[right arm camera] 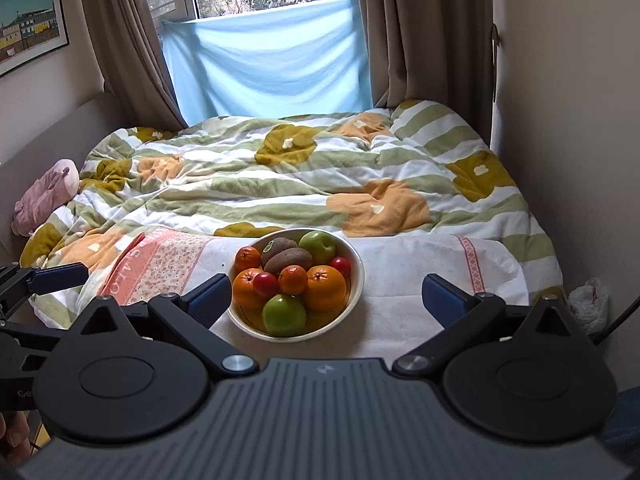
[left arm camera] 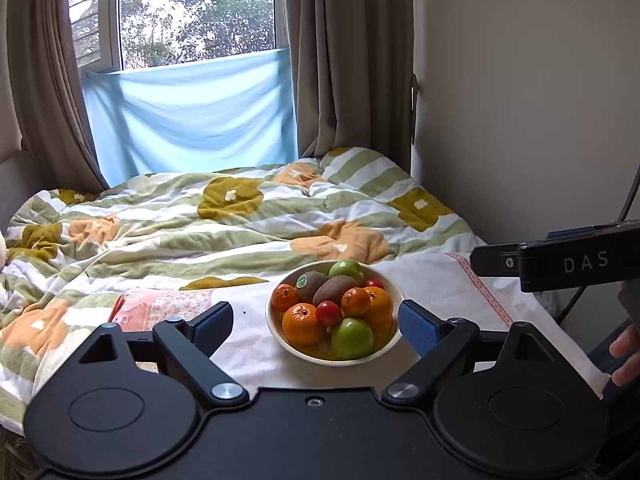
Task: Organize fruits
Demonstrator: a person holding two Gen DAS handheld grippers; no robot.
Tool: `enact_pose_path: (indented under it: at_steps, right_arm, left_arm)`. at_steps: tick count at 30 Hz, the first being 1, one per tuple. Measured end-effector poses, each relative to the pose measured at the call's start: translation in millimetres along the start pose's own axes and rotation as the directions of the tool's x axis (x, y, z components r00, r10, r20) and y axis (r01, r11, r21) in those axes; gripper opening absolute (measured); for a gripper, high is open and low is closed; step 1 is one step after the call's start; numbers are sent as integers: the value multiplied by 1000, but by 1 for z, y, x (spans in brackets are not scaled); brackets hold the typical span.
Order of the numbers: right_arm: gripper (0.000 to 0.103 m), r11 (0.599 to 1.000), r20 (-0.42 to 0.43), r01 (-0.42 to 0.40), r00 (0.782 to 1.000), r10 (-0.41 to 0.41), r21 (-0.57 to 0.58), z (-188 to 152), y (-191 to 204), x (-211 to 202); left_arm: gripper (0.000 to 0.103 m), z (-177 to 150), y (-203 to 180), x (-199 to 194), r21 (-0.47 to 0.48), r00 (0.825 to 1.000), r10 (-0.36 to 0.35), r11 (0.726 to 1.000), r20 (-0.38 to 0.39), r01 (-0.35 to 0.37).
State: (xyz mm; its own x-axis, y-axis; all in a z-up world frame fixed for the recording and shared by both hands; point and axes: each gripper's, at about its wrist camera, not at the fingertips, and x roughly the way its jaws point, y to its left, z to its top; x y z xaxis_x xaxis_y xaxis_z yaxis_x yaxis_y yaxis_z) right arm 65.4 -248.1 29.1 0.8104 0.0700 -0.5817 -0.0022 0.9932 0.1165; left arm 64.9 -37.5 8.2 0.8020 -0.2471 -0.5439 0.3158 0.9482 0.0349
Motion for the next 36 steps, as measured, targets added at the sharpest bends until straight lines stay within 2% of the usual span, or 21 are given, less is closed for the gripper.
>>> enact_pose_path:
  at_steps: [3, 5, 13, 21, 36]
  right_arm:
    - [103, 1000, 27, 14, 1000, -14, -4, -4, -3, -30]
    - [103, 1000, 39, 19, 999, -19, -9, -7, -4, -48]
    - [103, 998, 31, 62, 998, -61, -28, -31, -5, -91]
    - [103, 995, -1, 79, 997, -79, -59, -55, 3, -96]
    - [103, 994, -14, 88, 996, -89, -66, -52, 3, -89]
  left_arm:
    - [103, 2, -5, -23, -13, 998, 46, 999, 39, -45]
    - [103, 2, -8, -36, -19, 996, 73, 997, 54, -72]
    - [103, -11, -10, -73, -74, 992, 127, 989, 21, -125]
    - [103, -29, -10, -89, -75, 984, 176, 981, -8, -177]
    - [103, -32, -10, -91, -86, 986, 169, 982, -13, -169]
